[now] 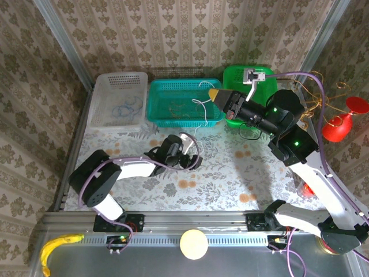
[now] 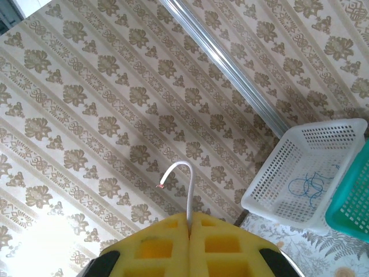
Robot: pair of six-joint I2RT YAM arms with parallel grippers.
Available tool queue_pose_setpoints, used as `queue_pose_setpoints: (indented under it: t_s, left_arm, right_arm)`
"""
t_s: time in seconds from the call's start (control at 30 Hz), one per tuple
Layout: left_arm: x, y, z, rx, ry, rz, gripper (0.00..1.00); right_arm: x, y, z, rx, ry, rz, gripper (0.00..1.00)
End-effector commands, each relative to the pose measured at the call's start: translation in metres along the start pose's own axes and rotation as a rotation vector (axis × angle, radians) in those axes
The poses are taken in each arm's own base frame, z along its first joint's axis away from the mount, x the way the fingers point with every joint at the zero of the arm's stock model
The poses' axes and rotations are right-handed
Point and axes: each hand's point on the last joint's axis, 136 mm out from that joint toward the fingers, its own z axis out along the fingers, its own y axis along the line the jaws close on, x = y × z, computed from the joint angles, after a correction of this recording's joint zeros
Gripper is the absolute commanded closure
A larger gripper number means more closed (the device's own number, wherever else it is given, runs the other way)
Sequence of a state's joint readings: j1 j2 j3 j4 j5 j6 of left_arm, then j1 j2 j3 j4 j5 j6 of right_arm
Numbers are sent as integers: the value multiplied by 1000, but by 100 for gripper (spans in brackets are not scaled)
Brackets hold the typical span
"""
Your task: Untangle the cables
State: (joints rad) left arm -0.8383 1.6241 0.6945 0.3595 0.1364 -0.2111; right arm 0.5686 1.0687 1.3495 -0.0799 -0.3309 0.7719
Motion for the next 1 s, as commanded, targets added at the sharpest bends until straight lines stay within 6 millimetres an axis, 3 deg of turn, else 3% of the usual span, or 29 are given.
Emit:
queue_pose_setpoints:
  t_s: [0.0,0.2,0.4,0.6,0.97]
  left_arm:
    - [-18,3,16,-26,-38,54,16]
    - [-10,16,40,-79,-18,47,31]
    - [-10,16,49,-67,-18,34,78]
    - [-10,14,39,-61,-31,19,99]
    - [7,16,0,-79,-37,-17,98]
  right_arm:
    - [-11,27,-7,-76,-17,11,100]
    - [-26,49,-13,-128,-38,27,100]
    - [-40,70,-18,-177,-54,33,100]
    - [-57,85,-21,-188,-75,-13,100]
    - [-132,119,-42,-177,-219,-153,100]
